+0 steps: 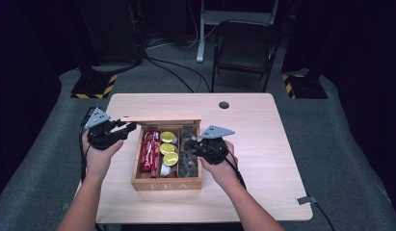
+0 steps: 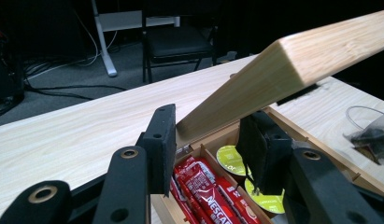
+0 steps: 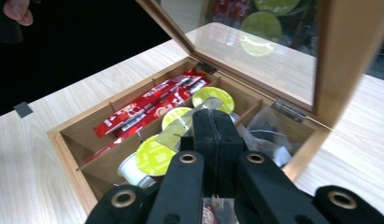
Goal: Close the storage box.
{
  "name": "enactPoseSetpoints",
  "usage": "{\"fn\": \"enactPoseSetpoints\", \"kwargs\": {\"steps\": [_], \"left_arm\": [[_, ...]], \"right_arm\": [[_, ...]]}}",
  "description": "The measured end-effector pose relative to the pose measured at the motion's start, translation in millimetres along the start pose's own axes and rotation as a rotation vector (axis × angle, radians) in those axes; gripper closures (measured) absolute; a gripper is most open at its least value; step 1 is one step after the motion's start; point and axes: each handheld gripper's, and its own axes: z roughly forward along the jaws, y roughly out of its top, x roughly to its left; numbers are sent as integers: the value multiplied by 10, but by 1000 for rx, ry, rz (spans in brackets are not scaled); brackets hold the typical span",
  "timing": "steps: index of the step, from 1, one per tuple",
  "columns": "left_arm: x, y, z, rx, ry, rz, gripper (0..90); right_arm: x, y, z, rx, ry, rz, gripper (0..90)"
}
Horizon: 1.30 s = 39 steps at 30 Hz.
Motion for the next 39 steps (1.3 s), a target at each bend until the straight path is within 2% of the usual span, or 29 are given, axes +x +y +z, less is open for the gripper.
{"fn": "enactPoseSetpoints", "kwargs": {"steps": [24, 29, 39], "left_arm": [[1, -2, 0, 0, -1, 0, 572], [1, -3, 1, 0, 0, 0, 572], [5, -5, 3, 5, 0, 4, 572]], "right_arm": [[-443, -151, -411, -11, -152, 56, 900], [-516, -212, -464, -13, -174, 63, 900], [-649, -388, -482, 21, -220, 94, 900]]}}
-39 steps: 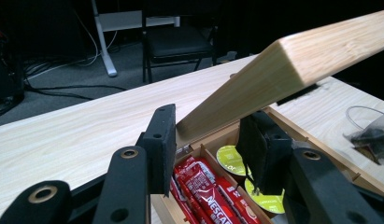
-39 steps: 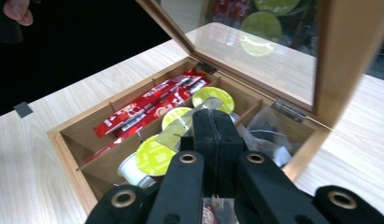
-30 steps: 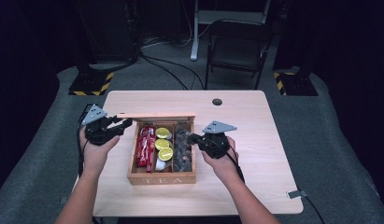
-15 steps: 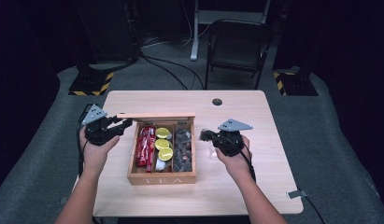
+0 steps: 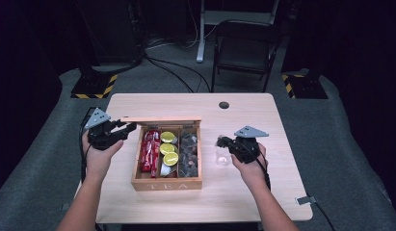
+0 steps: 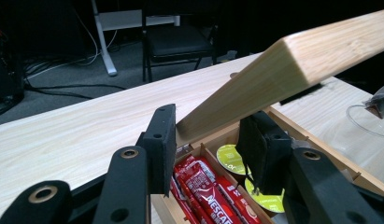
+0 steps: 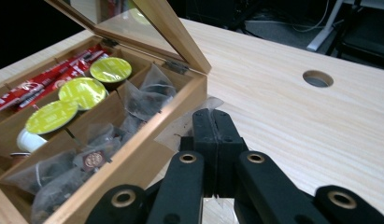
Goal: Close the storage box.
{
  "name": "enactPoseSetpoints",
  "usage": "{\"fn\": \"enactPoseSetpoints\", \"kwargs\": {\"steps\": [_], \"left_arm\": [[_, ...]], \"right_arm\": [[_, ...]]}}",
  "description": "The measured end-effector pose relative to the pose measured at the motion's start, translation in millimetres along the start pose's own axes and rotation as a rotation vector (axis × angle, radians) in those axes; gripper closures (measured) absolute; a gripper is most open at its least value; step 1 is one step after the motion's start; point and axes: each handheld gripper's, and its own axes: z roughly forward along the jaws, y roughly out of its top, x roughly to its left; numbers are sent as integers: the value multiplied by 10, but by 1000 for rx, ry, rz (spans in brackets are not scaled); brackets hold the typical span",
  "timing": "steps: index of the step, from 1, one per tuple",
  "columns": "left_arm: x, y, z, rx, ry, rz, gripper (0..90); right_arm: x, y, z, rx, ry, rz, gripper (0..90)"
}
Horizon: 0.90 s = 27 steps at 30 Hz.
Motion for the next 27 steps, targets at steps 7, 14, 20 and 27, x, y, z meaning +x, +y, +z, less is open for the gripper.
{"fn": "enactPoseSetpoints", "kwargs": {"steps": [7, 14, 20, 27], "left_arm": [[1, -1, 1, 0, 0, 0, 572], [1, -2, 2, 1, 0, 0, 572], [-1, -3, 1, 1, 1, 1, 572], [-1, -4, 2, 0, 1, 0, 572]], "right_arm": [[-85, -100, 54, 20, -29, 25, 900], [-123, -161, 107, 32, -37, 41, 900], [-124, -201, 152, 47, -41, 46, 900], [-130, -242, 197, 65, -41, 42, 900]]}}
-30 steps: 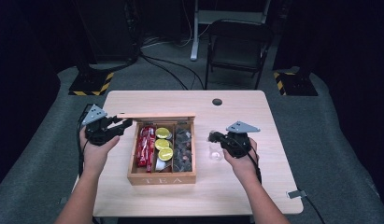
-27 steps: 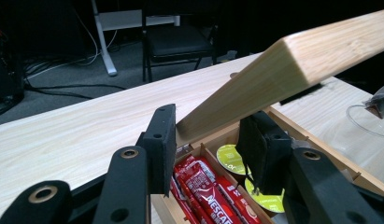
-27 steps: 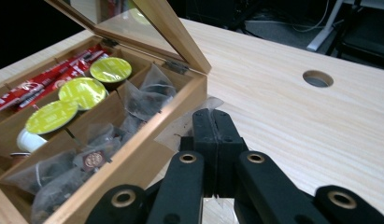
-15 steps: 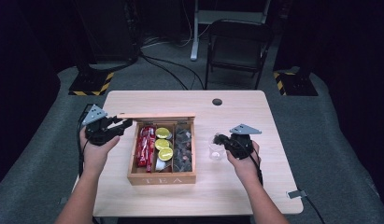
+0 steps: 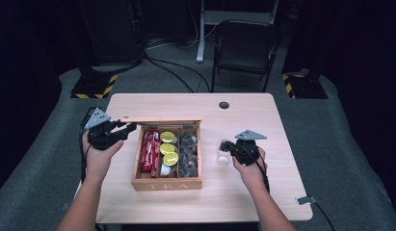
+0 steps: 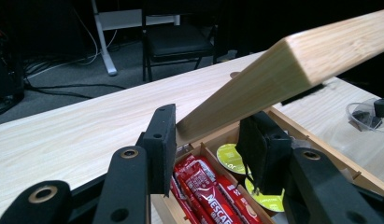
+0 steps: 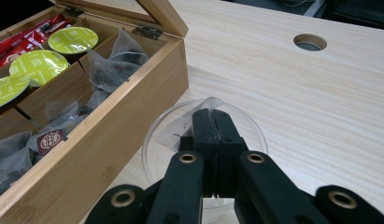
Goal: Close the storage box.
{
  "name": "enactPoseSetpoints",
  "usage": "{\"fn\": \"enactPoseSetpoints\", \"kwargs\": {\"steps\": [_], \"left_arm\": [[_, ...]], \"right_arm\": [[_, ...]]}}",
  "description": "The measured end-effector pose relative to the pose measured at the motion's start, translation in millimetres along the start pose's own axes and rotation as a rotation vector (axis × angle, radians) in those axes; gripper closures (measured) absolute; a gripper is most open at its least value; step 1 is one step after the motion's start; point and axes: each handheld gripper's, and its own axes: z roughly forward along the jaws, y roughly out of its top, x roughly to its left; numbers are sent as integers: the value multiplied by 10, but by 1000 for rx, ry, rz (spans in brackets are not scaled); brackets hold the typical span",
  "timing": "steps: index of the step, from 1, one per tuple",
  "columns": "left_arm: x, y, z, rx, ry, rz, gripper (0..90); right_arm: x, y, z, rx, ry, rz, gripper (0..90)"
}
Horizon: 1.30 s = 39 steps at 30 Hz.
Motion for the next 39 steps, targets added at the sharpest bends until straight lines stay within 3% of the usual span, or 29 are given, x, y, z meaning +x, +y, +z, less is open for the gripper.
{"fn": "enactPoseSetpoints", "kwargs": {"steps": [16, 26, 33, 39], "left_arm": [[0, -1, -1, 4, -2, 0, 572], [-9, -5, -1, 4, 2, -1, 572], [-15, -15, -13, 11, 1, 5, 571], [-40, -23, -32, 14, 7, 14, 572]], "right_arm": [[9, -50, 76, 28, -1, 5, 870], [52, 23, -5, -27, -2, 1, 780], [204, 202, -67, -79, 49, -18, 689], [398, 391, -78, -119, 92, -80, 579]]}}
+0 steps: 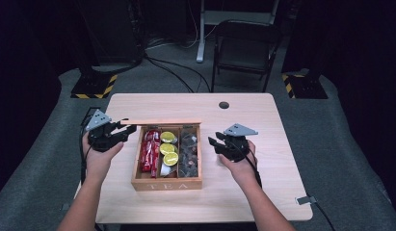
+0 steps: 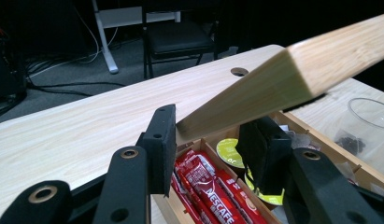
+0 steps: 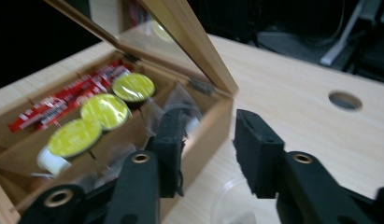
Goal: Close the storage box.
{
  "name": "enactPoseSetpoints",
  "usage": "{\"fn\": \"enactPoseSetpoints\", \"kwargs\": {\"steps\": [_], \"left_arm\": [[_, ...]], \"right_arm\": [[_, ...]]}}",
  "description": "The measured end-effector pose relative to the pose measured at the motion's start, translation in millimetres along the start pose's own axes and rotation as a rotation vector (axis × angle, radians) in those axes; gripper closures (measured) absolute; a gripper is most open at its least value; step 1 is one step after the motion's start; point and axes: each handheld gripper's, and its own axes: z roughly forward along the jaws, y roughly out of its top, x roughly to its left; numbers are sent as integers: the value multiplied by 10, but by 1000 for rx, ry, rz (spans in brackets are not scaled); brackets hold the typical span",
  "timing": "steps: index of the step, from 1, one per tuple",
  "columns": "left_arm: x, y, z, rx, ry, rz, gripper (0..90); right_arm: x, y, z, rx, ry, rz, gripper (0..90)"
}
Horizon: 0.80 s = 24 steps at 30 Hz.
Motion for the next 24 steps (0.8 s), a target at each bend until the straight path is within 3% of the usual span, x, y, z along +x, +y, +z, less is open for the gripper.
{"fn": "enactPoseSetpoints", "kwargs": {"steps": [10, 17, 19, 24], "left_arm": [[-19, 4, -71, -16, -16, 6, 568], [-57, 29, -177, -43, -27, 10, 563], [-85, 39, -200, -35, -15, 31, 566], [-121, 20, -222, -24, -8, 35, 565]], "right_arm": [[194, 302, 106, -55, 32, -59, 492], [295, 440, 123, -93, 43, -97, 480], [309, 463, 99, -108, 46, -92, 483], [319, 495, 57, -128, 60, -86, 490]]}}
